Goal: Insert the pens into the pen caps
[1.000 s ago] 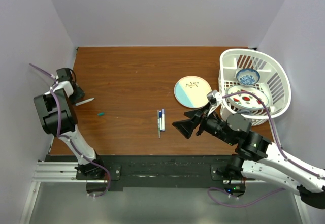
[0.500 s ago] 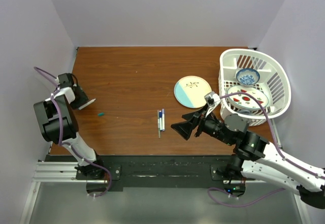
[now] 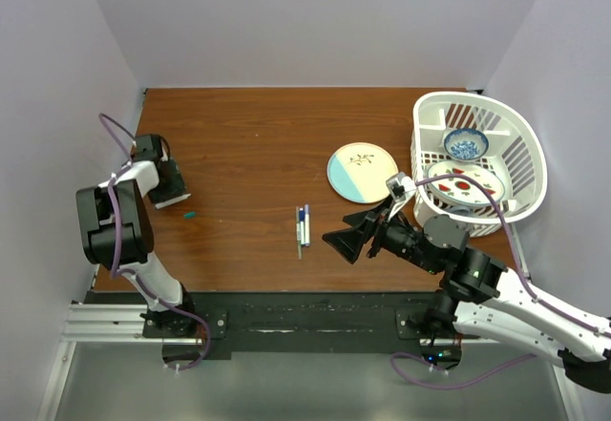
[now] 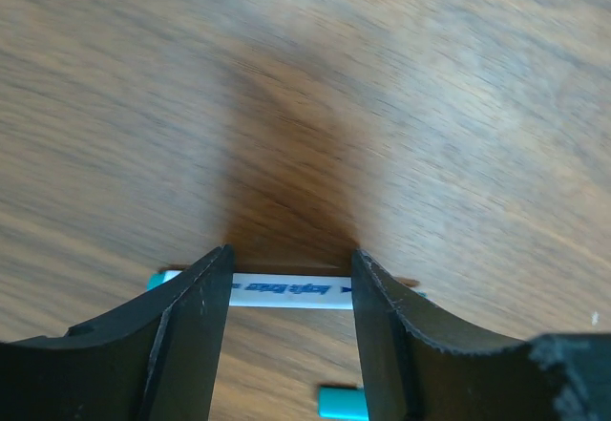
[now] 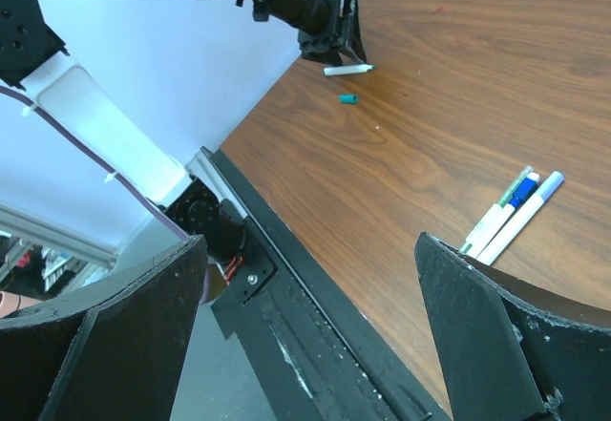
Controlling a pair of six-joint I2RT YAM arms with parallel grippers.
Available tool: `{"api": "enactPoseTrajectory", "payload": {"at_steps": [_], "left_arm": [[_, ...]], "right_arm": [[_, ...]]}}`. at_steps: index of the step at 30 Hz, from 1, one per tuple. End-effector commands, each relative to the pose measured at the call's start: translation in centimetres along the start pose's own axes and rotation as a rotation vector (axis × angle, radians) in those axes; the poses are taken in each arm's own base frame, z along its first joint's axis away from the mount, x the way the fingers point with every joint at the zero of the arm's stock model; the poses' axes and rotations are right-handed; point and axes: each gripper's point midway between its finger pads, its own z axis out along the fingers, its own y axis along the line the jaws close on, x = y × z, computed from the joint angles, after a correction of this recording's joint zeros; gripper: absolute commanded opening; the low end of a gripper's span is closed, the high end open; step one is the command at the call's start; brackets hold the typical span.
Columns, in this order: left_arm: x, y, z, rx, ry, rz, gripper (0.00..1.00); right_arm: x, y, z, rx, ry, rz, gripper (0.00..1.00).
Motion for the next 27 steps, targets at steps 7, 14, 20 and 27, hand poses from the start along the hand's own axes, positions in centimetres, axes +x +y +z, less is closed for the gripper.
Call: {"api": "enactPoseTrajectory", "payload": {"at_steps": [7, 14, 20, 27], "left_arm": [[2.9, -0.3, -1.8, -0.027, 0.093, 0.100, 0.61], [0.1, 1.1, -3.8, -0.124, 0.007, 0.137, 0.73], [-1.4, -1.0, -6.3, -0.160, -0.193, 0.446, 0.82], [-1.9, -4.8, -7.5, -0.021, -0.235, 0.779, 0.65]], "right_arm": [[-1.2, 0.3, -0.2, -0.003, -0.043, -0.003, 0.94], [-1.5, 0.2, -0.7, 0.006, -0.051, -0.004, 0.94], [-1.2, -0.1, -0.4, 0.018, -0.039, -0.004, 0.94], [-0.4, -0.1, 0.4, 0.017, -0.007, -0.003, 0.94]]}}
